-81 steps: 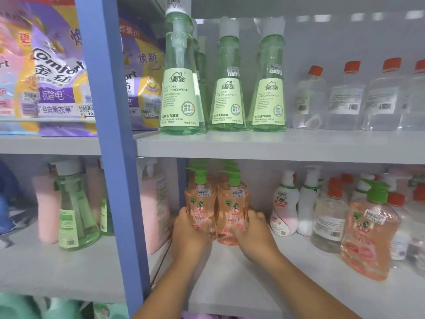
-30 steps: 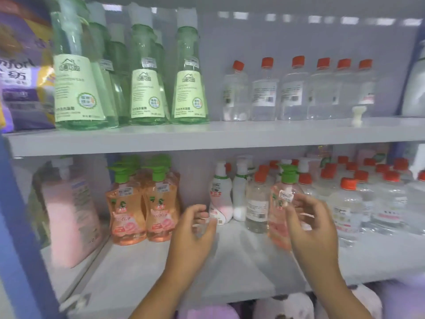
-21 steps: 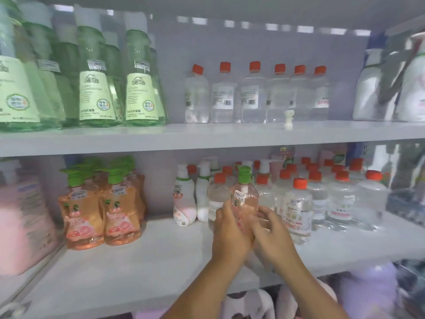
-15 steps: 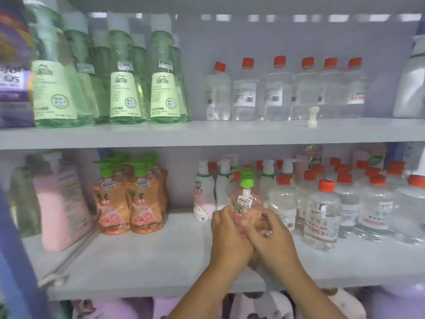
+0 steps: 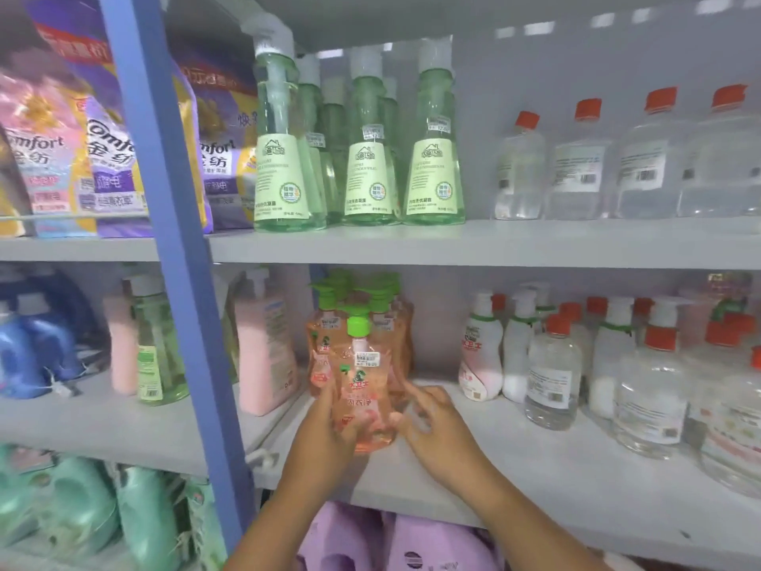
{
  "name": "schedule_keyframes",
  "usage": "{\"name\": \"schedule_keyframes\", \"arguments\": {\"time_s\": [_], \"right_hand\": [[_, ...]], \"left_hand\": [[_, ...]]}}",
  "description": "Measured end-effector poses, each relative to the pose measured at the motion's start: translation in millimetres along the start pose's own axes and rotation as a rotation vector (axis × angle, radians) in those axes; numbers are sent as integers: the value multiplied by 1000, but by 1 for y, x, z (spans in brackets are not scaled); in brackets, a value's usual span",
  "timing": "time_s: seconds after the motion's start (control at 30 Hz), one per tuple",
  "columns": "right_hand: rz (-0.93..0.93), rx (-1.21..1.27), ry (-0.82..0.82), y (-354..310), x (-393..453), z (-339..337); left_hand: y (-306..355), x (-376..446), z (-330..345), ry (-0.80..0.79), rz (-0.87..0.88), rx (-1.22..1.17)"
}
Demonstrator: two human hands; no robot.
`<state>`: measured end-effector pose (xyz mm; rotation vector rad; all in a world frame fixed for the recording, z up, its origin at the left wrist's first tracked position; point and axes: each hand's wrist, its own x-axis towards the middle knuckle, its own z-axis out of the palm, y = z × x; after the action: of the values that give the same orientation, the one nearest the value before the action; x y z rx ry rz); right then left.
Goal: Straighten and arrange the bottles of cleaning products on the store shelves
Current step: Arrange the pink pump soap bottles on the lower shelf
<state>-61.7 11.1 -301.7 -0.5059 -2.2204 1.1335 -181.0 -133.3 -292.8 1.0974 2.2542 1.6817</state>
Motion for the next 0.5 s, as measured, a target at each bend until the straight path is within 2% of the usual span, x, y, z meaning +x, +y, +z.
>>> {"name": "schedule_keyframes", "arguments": {"time_s": [0.17,0.23,0.33,0.5], "right_hand": [[142,-204,514,14,21,-40],[174,-258,647,17,21,-55],[191,-262,687,14,22,-61],[150,-281,683,-5,51,-75]], "left_hand": [[-19,32,-31,49,-18,-29],[-20,38,-29,91,2,-48],[-20,37,-22,180,15,-68],[-17,37,-17,177,69,-120]]}}
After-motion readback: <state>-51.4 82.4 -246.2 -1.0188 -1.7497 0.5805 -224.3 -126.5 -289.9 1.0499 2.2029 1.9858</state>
